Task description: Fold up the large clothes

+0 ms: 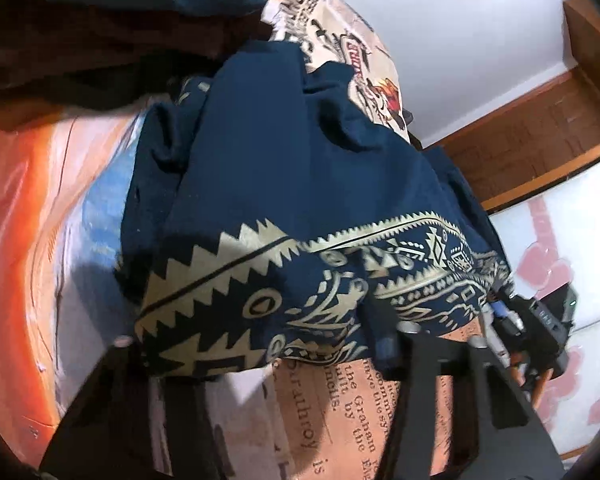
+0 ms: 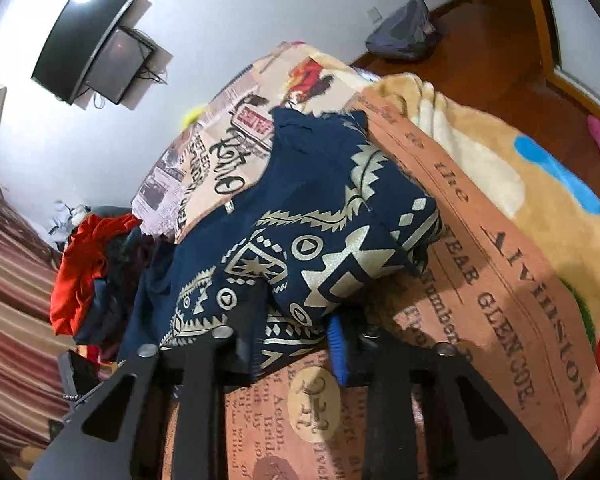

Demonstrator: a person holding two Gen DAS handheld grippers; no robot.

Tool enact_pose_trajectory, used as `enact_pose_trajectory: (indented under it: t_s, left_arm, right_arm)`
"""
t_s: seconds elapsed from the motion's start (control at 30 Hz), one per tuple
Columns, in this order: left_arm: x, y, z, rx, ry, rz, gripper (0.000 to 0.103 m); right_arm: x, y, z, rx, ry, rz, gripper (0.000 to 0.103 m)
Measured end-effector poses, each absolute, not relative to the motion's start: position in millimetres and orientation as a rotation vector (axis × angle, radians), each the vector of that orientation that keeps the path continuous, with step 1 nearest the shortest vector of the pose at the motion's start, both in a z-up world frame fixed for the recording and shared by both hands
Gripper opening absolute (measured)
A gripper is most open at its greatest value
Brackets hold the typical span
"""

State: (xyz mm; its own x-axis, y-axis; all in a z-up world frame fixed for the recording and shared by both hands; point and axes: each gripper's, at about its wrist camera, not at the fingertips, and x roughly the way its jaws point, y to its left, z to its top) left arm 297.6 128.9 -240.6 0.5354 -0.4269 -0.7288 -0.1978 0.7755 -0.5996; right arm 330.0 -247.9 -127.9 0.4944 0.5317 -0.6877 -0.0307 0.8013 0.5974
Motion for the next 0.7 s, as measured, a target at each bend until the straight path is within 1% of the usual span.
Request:
enact_pose_trajectory:
  t_s: [0.03, 0.1, 0.13, 0.23, 0.43, 0.57, 0.67, 0.7]
  left_arm:
    - [296, 125, -237, -0.68, 1.011, -0.15, 0.03]
    - [290, 117, -227, -0.621, 0.992, -0.135, 0.025]
    - [286, 113, -220, -0.584, 0.981, -0.125, 0.023]
    - [272, 103, -202, -0.523, 0.952, -0.131, 0.021]
    - [227, 101, -178, -0.455, 0.947, -0.201, 0.021]
    - [200, 107, -176, -0.408, 0.977, -0.205, 0.023]
    - [192, 116, -183, -0.42, 1.016, -0.178, 0.03]
    - [189, 120, -185, -0.433, 1.021, -0.165, 0.036]
  right_arm:
    - [329, -245, -124, 0.543, 0.994, 0.371, 0.017]
    - [323, -239, -111, 0.485, 0.962, 0.386, 0.015]
    - [320, -237, -105, 0.462, 0.953, 0.397, 0.014]
    - [311, -236, -94, 0.424, 0.949, 0.425, 0.014]
    - [286, -243, -86, 0.379, 0.993, 0.458, 0.014]
    - [264, -238, -87, 0.292, 1.047, 0.479, 0.014]
    - [251, -227, -83, 0.165, 1.061, 0.468, 0.018]
    - [247, -225, -80, 0.116, 1.048, 0.443, 0.018]
